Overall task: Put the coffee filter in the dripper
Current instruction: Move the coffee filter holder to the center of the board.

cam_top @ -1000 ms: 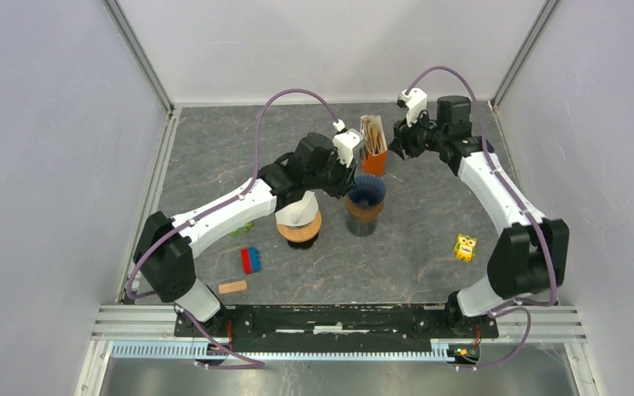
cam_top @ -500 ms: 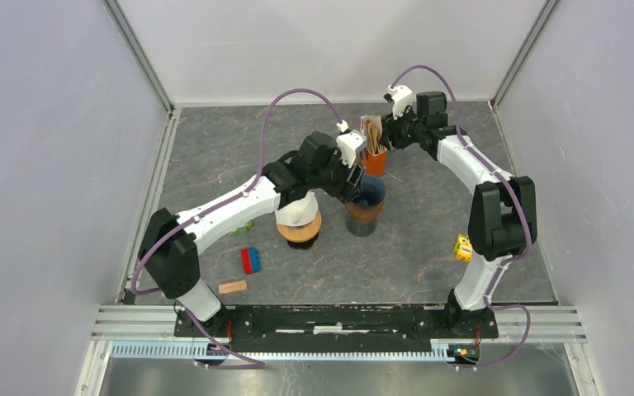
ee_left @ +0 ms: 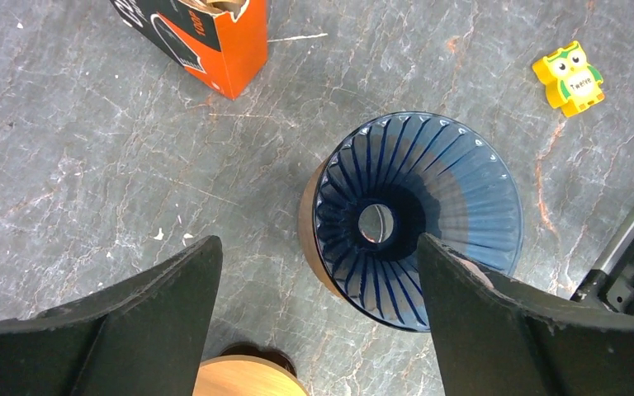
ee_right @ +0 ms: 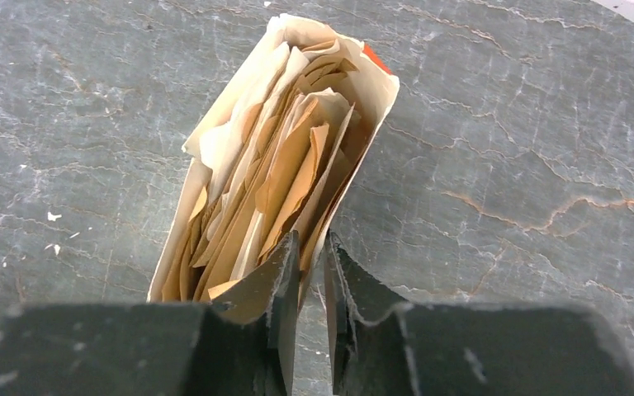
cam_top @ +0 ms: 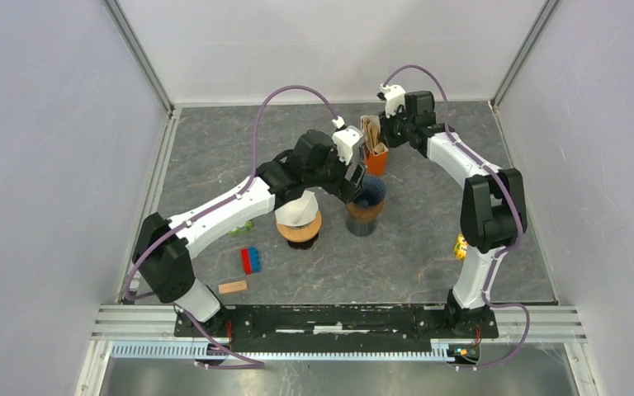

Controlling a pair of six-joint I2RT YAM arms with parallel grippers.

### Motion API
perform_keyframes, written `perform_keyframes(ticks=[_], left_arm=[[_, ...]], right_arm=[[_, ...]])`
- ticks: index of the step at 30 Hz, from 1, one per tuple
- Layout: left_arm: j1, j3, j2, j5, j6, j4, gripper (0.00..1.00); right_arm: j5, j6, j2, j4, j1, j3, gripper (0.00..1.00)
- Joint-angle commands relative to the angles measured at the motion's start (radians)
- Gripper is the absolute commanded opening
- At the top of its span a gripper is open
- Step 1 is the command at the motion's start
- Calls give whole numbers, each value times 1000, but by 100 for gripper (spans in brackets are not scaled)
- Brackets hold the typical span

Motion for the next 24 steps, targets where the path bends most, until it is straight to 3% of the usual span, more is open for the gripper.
perform_keyframes(ticks=[1, 6, 11, 16, 24], left_arm=[[1, 31, -63, -17, 28, 9, 94], [4, 50, -97, -29, 54, -3, 96], [6, 48, -133, -53, 68, -12, 98], [6, 52, -151, -50, 92, -16, 99], [6, 49, -153, -22, 80, -20, 100]], right_arm=[[53, -6, -47, 35, 2, 10, 19], [70, -58, -133, 13, -8, -40, 12], [4, -89, -231, -36, -97, -139, 8], [-37, -144, -331, -45, -195, -282, 8], [-122, -174, -332, -84, -300, -333, 15]])
